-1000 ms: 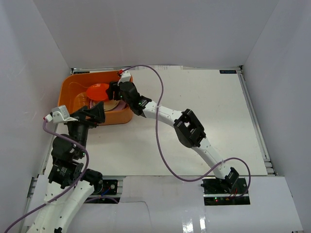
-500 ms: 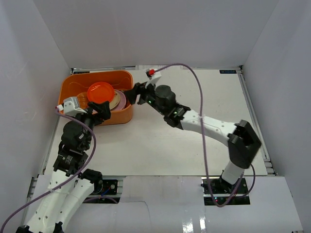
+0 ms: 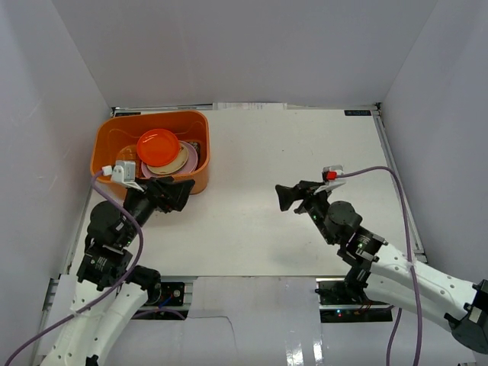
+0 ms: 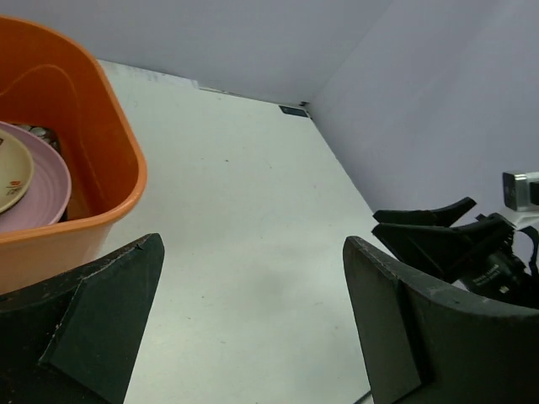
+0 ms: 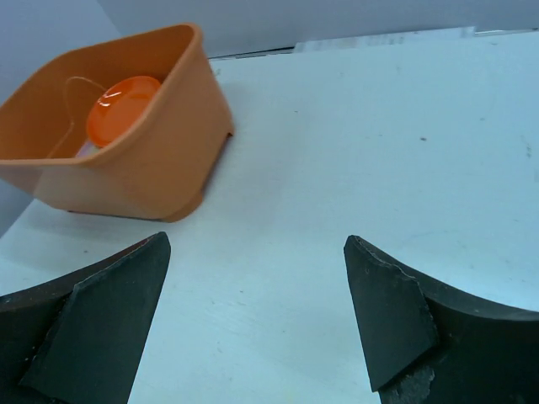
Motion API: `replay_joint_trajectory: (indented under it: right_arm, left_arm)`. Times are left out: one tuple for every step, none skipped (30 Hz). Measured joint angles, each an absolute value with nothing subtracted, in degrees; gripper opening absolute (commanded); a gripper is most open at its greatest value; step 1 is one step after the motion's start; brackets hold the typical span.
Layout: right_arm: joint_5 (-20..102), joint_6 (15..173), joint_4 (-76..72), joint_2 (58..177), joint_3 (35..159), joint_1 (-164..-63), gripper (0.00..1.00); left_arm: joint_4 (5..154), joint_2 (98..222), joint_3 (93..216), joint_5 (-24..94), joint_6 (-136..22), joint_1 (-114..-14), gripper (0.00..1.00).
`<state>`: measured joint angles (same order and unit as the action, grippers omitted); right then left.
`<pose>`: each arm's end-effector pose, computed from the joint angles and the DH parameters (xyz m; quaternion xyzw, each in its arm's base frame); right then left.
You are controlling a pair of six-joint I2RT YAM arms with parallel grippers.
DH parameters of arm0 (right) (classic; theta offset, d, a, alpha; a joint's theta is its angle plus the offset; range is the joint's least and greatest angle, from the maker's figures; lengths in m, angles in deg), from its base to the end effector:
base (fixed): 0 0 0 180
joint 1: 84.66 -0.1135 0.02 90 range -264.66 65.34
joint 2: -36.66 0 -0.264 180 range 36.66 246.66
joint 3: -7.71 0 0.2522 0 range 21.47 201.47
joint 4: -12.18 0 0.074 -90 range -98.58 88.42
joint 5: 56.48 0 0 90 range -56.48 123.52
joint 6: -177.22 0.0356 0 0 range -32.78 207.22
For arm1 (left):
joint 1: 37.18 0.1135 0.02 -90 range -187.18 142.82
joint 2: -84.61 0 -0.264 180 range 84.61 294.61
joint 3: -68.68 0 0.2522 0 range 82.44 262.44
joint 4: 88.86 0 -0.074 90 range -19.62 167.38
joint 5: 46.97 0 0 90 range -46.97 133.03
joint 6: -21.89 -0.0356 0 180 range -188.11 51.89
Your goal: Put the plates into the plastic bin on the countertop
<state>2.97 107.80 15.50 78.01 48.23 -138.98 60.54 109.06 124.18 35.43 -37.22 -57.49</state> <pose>0.1188 0.1345 0.2888 -0.0115 0.6937 0.2791 0.6640 0.0969 -0.0409 0.3537 -0.0179 0.7041 -0.3481 0.6186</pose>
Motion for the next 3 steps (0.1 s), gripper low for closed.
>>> replay_joint_trajectory:
  right_arm:
    - [1.8,107.9,14.4,76.5,47.4,-139.0,0.90]
    - [0.5,108.0,13.1,75.0,46.3,-139.0,0.90]
    - [0.0,108.1,12.4,73.6,45.3,-139.0,0.90]
  left_arm:
    - [60.5,108.6,124.1,34.4,-37.2,-57.5,0.98]
    - [60.6,108.2,124.0,33.7,-37.0,-57.5,0.98]
    - [60.6,107.8,123.8,33.1,-36.7,-57.5,0.98]
